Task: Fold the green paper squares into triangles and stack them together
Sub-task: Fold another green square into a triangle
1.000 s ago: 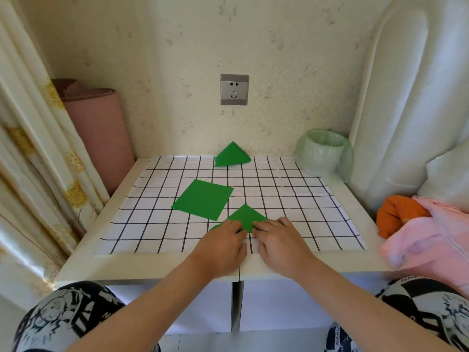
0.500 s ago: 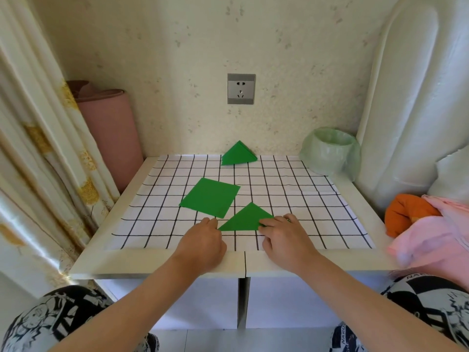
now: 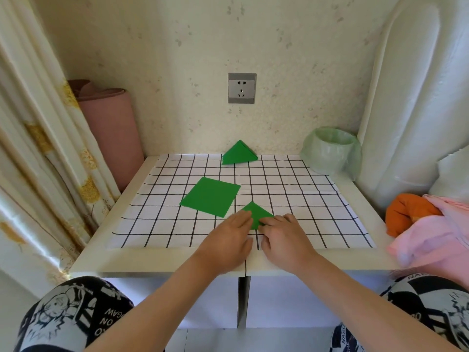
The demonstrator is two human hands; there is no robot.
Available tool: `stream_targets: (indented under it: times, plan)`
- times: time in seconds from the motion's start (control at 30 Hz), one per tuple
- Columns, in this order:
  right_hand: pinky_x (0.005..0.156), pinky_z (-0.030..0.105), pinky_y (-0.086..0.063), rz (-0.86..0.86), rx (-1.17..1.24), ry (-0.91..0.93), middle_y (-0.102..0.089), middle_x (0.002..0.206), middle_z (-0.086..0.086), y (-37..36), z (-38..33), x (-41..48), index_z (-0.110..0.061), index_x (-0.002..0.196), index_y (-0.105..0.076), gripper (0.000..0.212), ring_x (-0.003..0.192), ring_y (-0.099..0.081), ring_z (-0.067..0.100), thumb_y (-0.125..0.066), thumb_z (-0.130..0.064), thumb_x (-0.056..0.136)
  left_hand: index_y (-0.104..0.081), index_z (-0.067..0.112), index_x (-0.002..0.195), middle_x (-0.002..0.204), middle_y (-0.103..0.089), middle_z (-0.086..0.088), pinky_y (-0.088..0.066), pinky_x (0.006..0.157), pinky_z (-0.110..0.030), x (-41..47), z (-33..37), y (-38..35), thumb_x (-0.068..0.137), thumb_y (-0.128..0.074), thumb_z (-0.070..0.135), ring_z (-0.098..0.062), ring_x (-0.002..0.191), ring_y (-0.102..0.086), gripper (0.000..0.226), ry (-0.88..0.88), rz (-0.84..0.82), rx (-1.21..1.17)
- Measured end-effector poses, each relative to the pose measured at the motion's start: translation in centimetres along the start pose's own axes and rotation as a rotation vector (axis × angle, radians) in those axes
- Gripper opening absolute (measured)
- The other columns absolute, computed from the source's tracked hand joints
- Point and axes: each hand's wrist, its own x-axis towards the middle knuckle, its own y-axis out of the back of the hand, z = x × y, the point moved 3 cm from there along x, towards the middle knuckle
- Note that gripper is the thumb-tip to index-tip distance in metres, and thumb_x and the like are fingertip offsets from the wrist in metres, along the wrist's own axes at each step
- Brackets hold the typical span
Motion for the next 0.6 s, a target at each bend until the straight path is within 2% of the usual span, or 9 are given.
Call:
stream_targets:
  times: [0.1,0.23,0.4,0.6]
  plan:
    - [0.085,0.038,-0.040,0.029,-0.020,0.002,-0.070,0.100,-0.006,-0.3,0.2,-0.3,-0.021,0.090,-0.074,0.043,0.088,-0.063,0.019,-0.032,-0.029,0.085,-0.054,0.010,0.135,0.146,-0.047,-0.003,-0.035,0.112,-0.028,0.2,-0.2,-1.2,0.100,-0.042,0.030,-0.016,0.135,-0.040,0.043,0.029,-0.029,-0.074]
    - [0.093,0.042,-0.039,0.090,-0.044,0.038,-0.070,0.103,-0.004,-0.1,0.0,-0.8,-0.021,0.094,-0.073,0.037,0.093,-0.065,0.019,-0.038,-0.029,0.088,-0.062,0.018,0.122,0.124,-0.058,0.002,-0.049,0.088,-0.030,0.5,0.0,-1.4,0.097,-0.042,0.034,-0.016,0.115,-0.052,0.036,-0.012,0.033,-0.007]
    - [0.099,0.053,-0.044,0.034,-0.035,-0.010,-0.071,0.111,0.000,0.6,-0.1,-0.8,-0.025,0.090,-0.076,0.041,0.103,-0.064,0.020,-0.036,-0.035,0.087,-0.060,0.025,0.118,0.110,-0.055,0.006,-0.044,0.076,-0.025,0.8,0.1,-1.4,0.094,-0.031,0.049,-0.014,0.102,-0.049,0.045,-0.025,0.023,0.083]
    - [0.103,0.049,-0.034,-0.037,-0.062,-0.139,-0.070,0.106,-0.007,1.0,1.3,-1.6,-0.029,0.091,-0.076,0.045,0.101,-0.061,0.020,-0.032,-0.036,0.084,-0.042,0.039,0.137,0.115,-0.046,0.000,-0.038,0.072,-0.031,1.5,1.1,-1.1,0.097,-0.025,0.060,-0.020,0.105,-0.042,0.049,0.021,-0.081,0.203]
